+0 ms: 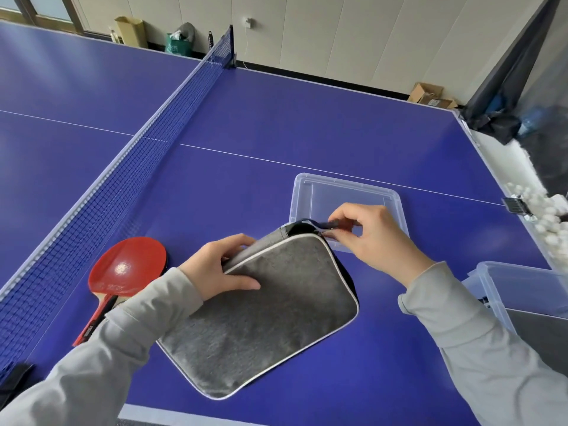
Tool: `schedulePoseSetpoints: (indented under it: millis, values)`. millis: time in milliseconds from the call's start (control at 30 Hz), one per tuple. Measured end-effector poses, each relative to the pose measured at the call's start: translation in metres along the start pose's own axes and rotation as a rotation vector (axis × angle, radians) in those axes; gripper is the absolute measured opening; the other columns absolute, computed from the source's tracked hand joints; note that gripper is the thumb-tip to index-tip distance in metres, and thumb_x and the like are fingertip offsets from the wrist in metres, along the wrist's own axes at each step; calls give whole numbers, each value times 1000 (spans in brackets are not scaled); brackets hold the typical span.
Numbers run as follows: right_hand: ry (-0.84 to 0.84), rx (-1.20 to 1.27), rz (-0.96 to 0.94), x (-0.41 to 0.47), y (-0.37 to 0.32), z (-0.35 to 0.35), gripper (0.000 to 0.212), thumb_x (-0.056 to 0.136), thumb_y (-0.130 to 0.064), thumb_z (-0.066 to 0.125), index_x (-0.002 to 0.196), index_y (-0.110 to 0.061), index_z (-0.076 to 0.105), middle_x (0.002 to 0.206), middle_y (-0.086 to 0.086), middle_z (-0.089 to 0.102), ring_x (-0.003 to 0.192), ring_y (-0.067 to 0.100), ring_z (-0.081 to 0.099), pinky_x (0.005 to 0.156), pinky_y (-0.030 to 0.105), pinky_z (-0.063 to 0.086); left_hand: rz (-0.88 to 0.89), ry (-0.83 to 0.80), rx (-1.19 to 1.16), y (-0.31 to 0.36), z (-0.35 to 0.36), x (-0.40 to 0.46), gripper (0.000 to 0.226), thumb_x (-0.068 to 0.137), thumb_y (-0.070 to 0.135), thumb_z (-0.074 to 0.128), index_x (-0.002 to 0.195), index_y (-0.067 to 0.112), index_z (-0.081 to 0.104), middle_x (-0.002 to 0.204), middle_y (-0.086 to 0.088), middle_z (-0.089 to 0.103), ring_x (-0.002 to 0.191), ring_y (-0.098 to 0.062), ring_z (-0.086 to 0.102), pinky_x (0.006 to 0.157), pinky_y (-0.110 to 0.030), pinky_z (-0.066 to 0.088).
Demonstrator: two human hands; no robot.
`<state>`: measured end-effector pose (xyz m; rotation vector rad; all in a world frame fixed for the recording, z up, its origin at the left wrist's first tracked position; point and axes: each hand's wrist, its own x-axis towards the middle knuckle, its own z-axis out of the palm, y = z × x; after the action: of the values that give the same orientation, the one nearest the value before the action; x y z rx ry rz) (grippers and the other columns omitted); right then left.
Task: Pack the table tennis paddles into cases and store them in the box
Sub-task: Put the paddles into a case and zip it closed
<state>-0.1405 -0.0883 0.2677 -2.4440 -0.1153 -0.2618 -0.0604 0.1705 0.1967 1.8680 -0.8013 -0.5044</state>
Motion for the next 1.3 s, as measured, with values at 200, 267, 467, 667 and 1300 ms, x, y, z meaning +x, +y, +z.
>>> schedulePoseSetpoints:
  millis: [200,267,467,667,1300]
  values:
    - [119,-96,-108,-8,19,0,8,82,-6,69,78,-7,63,72,-5,59,67,7,53,64,18,44,-3,95,-86,3,-8,2,56,40,76,74,89,53,57,74,15,65,67,3,57,67,-9,45]
    - [183,-125,-114,-12,29,1,8,82,-3,69,78,-5,62,72,-3,60,67,11,53,64,19,44,-5,174,-150,0,-11,2,54,41,70,78,88,50,59,73,10,64,67,0,57,67,-12,46]
    - [280,-118,-49,-29,52,6,8,80,1,70,78,-3,63,72,1,63,68,14,54,64,22,46,-96,340,-363,-7,-13,-1,74,33,63,84,95,30,61,72,9,69,67,-2,64,61,-15,52]
    - [357,-35,23,-39,54,23,11,79,2,70,76,-6,63,71,1,63,68,14,55,64,15,44,-182,447,-531,-2,3,4,34,67,10,77,95,22,60,69,9,71,63,-3,66,55,-17,53]
    - [431,290,305,-119,18,113,8,80,-14,66,73,-15,63,71,-8,62,63,5,56,64,9,42,-603,1263,-734,3,62,39,38,80,25,72,102,17,43,88,-1,54,76,-15,53,78,-23,39]
